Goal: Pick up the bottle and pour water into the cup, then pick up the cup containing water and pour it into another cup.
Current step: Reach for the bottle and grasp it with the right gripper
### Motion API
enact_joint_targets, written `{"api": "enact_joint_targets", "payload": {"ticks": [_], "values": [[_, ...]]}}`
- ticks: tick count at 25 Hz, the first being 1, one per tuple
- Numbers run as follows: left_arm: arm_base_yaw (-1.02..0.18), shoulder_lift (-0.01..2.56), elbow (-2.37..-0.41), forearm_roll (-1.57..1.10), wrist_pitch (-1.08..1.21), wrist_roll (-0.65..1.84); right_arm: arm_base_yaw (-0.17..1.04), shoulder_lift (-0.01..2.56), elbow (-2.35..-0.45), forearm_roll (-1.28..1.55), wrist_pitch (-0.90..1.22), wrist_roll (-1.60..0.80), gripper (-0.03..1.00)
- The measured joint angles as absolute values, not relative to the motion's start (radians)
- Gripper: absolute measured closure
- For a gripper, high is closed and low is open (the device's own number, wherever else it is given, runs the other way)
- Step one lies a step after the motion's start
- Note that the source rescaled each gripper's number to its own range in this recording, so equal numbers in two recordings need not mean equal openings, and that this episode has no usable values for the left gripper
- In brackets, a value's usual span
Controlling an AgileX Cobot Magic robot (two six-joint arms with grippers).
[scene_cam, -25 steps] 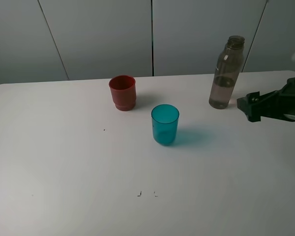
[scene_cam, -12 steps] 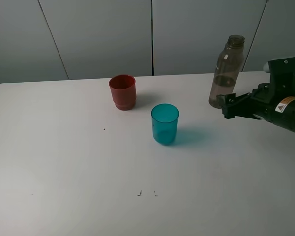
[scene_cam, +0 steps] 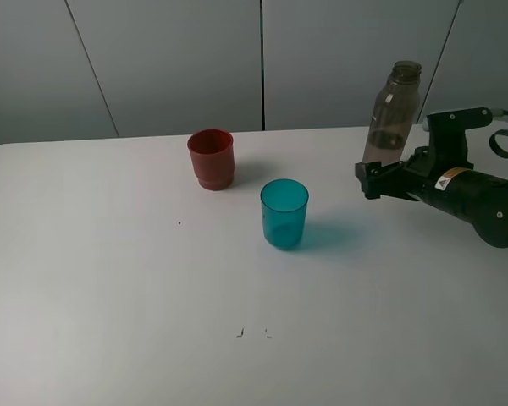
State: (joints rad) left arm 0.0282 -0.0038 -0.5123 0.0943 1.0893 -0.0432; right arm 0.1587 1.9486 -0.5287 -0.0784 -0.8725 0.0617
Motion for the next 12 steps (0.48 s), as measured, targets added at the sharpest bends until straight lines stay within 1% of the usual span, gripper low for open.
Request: {"api": "enact_joint_targets", "payload": {"ticks": [12], "values": [[0.028, -0.004, -0.512, 0.094, 1.089, -0.041, 0.159, 2.051, -0.676, -0.01, -0.879, 0.062, -0.03]]}}
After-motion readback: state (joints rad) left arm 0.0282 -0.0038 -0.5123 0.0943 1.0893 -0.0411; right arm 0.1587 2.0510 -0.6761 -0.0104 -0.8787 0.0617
